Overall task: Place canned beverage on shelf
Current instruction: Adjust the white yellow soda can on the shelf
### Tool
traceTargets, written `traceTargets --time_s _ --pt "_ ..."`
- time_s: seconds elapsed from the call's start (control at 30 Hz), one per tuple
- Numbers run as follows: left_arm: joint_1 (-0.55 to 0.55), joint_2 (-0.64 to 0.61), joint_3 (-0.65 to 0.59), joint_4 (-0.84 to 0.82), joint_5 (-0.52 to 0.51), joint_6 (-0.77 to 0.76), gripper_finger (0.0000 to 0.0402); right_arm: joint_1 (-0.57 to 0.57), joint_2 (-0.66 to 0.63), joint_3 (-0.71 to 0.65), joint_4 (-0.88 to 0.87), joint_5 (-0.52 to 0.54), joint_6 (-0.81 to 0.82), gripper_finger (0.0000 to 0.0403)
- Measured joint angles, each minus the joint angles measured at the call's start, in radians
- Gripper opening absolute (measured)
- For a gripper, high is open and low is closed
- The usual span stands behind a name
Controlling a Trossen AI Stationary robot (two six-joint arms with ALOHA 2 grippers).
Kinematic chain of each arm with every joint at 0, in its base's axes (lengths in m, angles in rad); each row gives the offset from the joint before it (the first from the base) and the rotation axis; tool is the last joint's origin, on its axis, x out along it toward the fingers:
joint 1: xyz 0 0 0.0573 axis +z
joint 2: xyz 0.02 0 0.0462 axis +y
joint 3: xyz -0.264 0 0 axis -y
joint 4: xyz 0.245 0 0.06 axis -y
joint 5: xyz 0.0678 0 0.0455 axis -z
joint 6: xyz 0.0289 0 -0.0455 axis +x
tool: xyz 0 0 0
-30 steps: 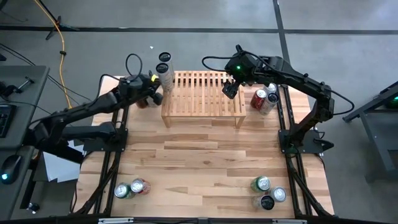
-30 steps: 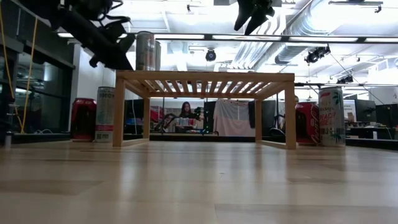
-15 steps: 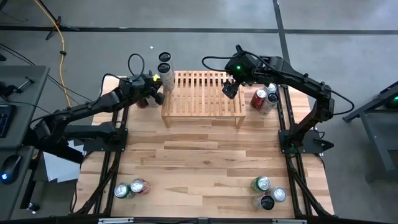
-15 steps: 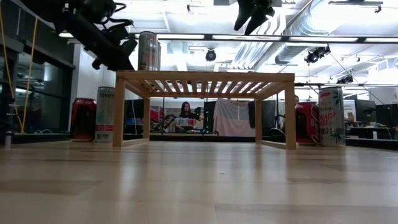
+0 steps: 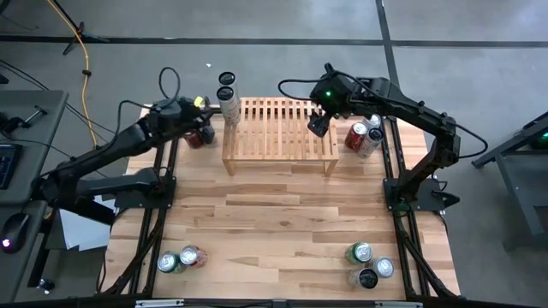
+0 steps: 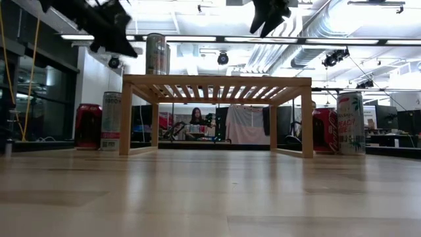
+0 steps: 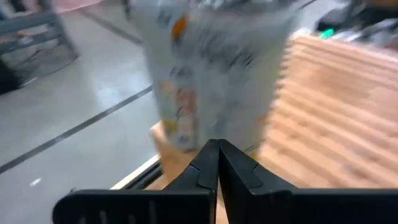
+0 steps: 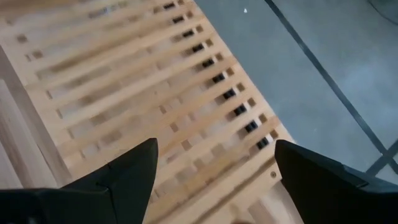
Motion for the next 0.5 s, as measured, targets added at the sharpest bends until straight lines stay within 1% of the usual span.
traceTargets --time_s 0.1,0.2,0.4,0.5 --pt "0.0 -0.043 0.032 -0.007 0.09 -0.001 0.0 0.0 0.0 0.0 -0.052 0.0 -0.002 0.031" --pt "-0.013 -0.083 0.062 -0.005 0.153 -0.017 0.0 0.0 0.0 0.0 -0.112 -0.007 -0.002 0.031" --pt "-0.076 -0.164 0.076 0.013 0.235 -0.019 0.0 0.0 0.0 0.0 -0.222 -0.067 -0.01 0.031" --pt "-0.117 -0.186 0.076 0.019 0.258 -0.026 0.0 0.0 -0.002 0.0 -0.251 -0.072 -0.016 0.031"
